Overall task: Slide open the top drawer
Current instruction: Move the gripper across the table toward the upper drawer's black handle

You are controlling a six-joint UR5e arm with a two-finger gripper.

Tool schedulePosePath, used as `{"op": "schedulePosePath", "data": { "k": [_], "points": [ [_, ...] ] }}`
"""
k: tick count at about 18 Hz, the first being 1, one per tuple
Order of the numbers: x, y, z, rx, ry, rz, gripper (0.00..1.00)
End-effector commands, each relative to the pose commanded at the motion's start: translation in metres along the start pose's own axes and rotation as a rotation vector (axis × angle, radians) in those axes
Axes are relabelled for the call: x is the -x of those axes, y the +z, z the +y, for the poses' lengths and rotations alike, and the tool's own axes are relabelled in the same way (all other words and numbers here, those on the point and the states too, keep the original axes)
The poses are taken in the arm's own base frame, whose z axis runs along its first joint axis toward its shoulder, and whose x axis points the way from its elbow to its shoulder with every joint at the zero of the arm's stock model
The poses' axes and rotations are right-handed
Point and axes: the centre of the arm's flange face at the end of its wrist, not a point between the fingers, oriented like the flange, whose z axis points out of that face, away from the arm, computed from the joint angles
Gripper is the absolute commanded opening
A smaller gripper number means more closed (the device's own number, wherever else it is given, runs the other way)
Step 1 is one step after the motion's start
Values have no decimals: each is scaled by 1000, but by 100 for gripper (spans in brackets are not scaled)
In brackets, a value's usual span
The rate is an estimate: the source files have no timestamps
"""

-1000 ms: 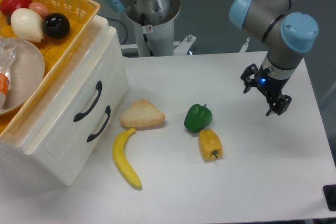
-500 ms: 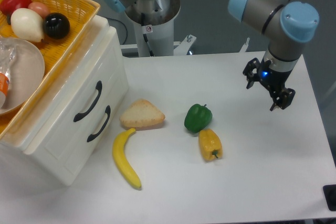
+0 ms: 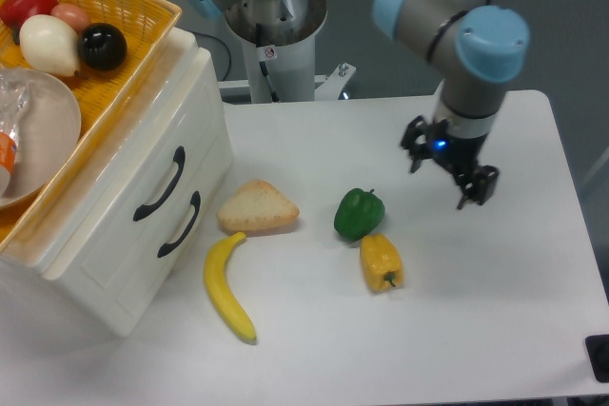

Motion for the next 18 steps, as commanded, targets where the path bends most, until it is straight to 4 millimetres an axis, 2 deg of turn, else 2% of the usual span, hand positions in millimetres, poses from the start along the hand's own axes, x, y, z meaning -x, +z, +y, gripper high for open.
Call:
{"op": "schedulePosePath", "data": {
  "k": [3,8,10,18],
  "points": [
    [-32,-1,-25,0,-44,10,100],
    [-74,-1,-47,-24,-132,82,100],
    [-91,3,-61,-3,-162,108,100],
    [-121,3,-83,-49,-249,276,100]
  ]
}}
